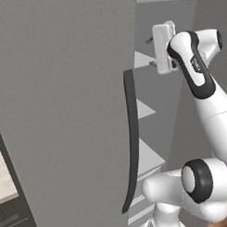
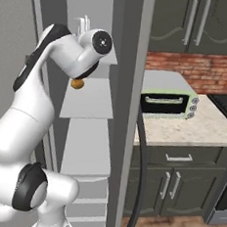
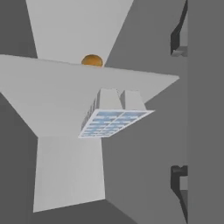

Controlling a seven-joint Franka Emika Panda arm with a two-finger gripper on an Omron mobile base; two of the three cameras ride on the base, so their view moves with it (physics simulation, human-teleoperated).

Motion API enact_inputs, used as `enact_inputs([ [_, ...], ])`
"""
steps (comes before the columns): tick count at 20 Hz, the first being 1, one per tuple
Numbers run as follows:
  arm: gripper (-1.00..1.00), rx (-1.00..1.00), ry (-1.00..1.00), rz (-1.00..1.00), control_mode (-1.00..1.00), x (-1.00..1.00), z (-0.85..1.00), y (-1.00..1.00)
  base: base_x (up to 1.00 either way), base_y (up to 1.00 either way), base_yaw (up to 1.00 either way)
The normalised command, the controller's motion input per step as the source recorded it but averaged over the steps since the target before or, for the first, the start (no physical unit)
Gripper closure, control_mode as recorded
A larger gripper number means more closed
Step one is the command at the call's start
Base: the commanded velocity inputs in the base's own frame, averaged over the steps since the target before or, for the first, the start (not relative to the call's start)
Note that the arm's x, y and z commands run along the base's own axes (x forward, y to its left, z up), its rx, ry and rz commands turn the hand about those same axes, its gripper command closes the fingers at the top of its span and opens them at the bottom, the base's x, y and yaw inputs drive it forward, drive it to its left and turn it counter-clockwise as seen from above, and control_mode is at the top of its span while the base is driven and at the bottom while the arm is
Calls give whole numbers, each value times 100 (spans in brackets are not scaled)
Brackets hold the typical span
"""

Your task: Open the freezer door, pick up the ice cube tray from the freezer, and place it on the dining counter.

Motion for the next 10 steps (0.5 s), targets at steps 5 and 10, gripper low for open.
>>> enact_inputs([
  [5,-100,0,0,2,-100,30,-3,0,0,0,0],
  [10,-100,0,0,1,-100,23,-16,6,0,0,0],
])
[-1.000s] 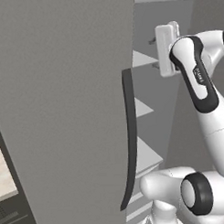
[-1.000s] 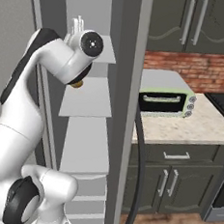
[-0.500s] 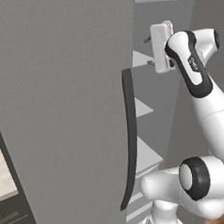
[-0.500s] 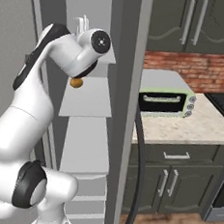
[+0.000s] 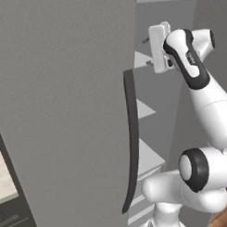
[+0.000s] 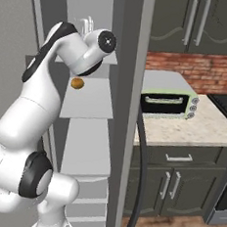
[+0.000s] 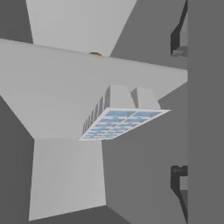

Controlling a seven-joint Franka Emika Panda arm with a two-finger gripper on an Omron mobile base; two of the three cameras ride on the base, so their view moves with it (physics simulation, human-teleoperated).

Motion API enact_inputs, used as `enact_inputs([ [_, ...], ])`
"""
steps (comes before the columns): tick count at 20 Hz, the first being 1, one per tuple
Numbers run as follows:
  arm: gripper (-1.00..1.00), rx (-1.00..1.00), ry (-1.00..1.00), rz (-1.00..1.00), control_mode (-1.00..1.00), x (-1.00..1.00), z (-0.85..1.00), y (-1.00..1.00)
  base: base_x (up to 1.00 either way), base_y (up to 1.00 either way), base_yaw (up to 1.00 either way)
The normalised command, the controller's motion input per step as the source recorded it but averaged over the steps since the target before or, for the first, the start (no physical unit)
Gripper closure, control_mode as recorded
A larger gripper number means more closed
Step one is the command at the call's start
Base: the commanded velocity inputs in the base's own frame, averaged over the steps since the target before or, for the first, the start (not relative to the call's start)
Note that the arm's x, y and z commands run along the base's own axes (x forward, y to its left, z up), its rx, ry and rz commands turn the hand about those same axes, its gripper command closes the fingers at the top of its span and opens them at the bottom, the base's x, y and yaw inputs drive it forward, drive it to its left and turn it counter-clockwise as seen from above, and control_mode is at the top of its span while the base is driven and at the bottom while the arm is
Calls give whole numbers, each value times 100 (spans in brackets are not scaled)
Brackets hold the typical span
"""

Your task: Open the freezer door, pick up the ice cube tray from the freezer, and place it on the dining counter.

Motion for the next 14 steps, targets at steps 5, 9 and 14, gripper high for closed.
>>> enact_inputs([
  [5,-100,0,0,0,-100,11,-8,9,0,0,0],
  [9,-100,0,0,0,-100,12,-2,13,0,0,0],
  [14,-100,0,0,0,-100,12,0,13,0,0,0],
])
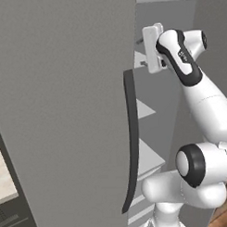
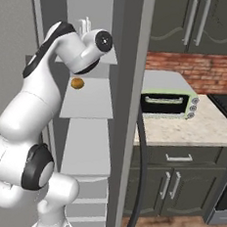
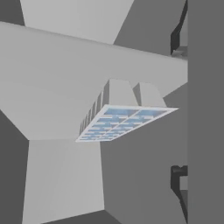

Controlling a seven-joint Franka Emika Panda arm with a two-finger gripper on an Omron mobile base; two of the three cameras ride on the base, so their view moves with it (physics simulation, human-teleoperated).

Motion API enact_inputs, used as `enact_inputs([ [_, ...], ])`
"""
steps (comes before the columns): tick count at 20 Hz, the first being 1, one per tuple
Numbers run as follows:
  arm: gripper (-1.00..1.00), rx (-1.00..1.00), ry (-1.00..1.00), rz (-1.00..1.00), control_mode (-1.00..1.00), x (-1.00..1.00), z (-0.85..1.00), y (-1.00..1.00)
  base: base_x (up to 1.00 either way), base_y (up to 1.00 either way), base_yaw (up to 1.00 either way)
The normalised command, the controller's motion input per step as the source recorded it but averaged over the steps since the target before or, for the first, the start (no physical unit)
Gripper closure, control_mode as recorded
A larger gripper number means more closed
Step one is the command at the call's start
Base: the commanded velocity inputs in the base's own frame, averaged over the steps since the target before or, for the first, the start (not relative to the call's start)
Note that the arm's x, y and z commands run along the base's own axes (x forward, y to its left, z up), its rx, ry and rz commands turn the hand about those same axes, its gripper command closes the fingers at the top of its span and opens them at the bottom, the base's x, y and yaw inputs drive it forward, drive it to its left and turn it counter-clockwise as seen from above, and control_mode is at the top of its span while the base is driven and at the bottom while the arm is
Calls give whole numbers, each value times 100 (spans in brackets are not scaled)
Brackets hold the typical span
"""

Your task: Open the freezer door, pick up the ice cube tray from the freezer, and place it on the dining counter.

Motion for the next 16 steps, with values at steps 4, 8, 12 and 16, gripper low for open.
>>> enact_inputs([
  [4,-100,0,0,0,-100,12,-1,11,0,0,0],
  [8,-100,0,0,0,-100,10,0,8,0,0,0],
  [12,-100,0,0,0,-100,7,0,4,0,0,0],
  [16,-100,0,1,0,-100,3,0,4,0,0,0],
])
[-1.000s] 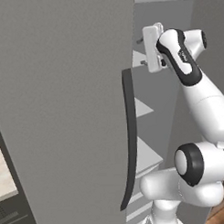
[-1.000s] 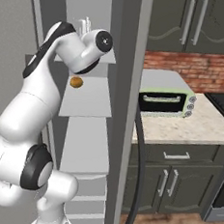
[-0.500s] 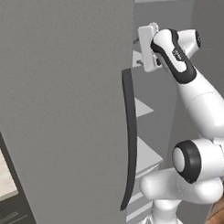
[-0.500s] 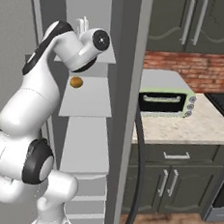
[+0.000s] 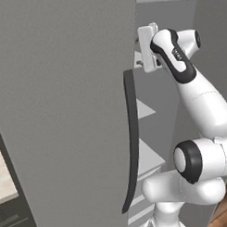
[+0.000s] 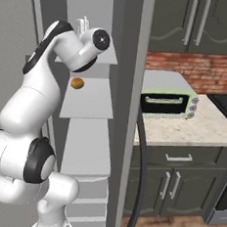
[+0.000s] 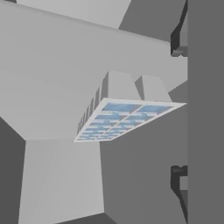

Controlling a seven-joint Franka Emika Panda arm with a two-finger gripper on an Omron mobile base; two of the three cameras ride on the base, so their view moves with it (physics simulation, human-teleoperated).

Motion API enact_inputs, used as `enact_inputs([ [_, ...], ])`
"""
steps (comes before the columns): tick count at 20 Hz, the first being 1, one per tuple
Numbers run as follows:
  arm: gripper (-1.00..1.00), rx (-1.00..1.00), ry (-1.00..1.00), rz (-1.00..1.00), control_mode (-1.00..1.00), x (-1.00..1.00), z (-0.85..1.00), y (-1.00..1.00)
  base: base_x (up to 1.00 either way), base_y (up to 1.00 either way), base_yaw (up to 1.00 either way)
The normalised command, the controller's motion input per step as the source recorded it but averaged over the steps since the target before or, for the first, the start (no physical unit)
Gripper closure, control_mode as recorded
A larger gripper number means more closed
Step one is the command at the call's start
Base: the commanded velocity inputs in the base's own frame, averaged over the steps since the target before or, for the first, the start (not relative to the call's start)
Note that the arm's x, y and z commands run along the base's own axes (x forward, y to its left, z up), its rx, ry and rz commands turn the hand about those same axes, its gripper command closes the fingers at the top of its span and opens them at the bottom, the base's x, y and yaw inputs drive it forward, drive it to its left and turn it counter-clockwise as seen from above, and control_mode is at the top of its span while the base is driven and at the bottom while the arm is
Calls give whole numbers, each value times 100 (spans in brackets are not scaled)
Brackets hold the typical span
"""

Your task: Open the freezer door, pick up the ice cube tray from the freezer, and place it on the dining counter.

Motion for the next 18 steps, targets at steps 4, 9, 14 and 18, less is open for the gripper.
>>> enact_inputs([
  [4,-100,-1,4,0,-100,0,0,1,0,0,0],
  [9,-100,0,3,0,-100,3,0,0,0,0,0],
  [14,-100,0,3,0,-100,3,-1,0,0,0,0],
  [18,-100,0,3,0,-100,4,-4,0,0,0,0],
])
